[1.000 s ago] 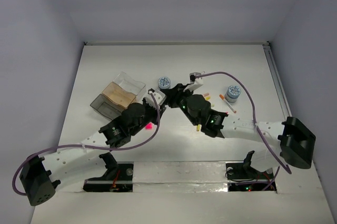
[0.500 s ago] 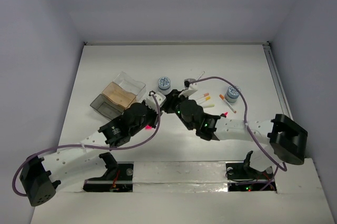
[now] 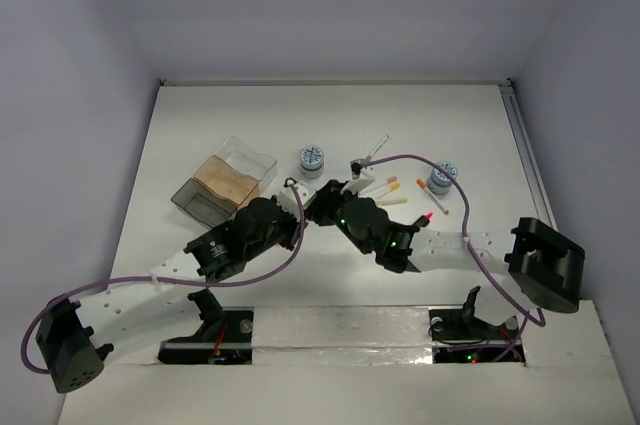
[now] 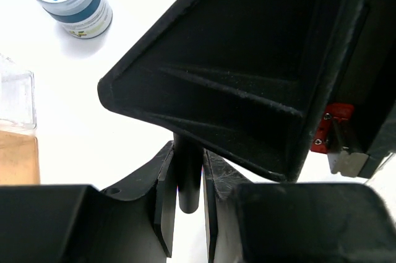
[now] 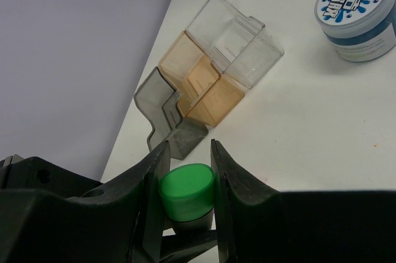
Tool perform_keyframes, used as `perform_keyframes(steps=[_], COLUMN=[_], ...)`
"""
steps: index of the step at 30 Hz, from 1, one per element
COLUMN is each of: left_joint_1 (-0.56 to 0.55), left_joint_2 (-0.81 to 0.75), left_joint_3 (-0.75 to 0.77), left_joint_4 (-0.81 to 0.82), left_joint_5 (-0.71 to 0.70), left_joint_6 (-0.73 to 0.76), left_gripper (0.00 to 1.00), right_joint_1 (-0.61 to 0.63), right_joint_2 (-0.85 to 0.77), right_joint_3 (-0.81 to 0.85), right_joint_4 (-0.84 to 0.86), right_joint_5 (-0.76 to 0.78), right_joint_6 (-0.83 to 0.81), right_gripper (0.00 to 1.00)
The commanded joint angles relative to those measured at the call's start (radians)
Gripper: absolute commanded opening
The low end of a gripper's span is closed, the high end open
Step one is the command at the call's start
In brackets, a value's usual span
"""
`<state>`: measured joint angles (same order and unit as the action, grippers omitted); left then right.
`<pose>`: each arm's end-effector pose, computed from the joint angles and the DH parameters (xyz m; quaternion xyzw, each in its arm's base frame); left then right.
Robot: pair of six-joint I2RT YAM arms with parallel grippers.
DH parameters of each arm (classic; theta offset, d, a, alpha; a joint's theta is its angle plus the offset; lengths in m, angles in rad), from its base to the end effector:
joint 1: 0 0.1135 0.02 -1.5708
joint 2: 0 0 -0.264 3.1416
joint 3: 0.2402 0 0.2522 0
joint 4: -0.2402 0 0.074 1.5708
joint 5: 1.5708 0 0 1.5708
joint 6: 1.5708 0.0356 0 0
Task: Sort the stationery into containers
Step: Close the pen cap on the pen.
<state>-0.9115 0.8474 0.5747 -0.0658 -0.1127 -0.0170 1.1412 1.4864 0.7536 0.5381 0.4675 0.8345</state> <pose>0.1260 -0.1560 0.2669 0.3231 0.7487 -0.2172 0.5365 0.1494 0.2876 0.2368 0.0306 0.7651 0.4172 0.4894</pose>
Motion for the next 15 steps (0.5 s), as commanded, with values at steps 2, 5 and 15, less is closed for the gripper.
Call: perform_keyframes(steps=[2, 5, 15], left_joint_1=[0.014, 0.014, 0.014], left_joint_2=[-0.088, -0.084, -0.045], left_joint_3=[0.16, 0.116, -0.018], left_joint_4=[0.891, 0.903, 0.928], left_joint_5=[-0.03, -0.024, -0.004], left_joint_6=[-0.073, -0.11, -0.21], left_gripper=[0.0, 0.0, 0.0], right_joint_1=[0.114, 0.114, 0.042], right_joint_2=[0.078, 0.038, -0.097], right_joint_3=[-0.059, -0.042, 0.024], right_joint_4=[-0.329, -0.345, -0.424], right_joint_5=[-0.268, -0.222, -0.086], right_joint_6=[0.009, 0.009, -0.028], right_gripper=[0.0, 0.0, 0.25])
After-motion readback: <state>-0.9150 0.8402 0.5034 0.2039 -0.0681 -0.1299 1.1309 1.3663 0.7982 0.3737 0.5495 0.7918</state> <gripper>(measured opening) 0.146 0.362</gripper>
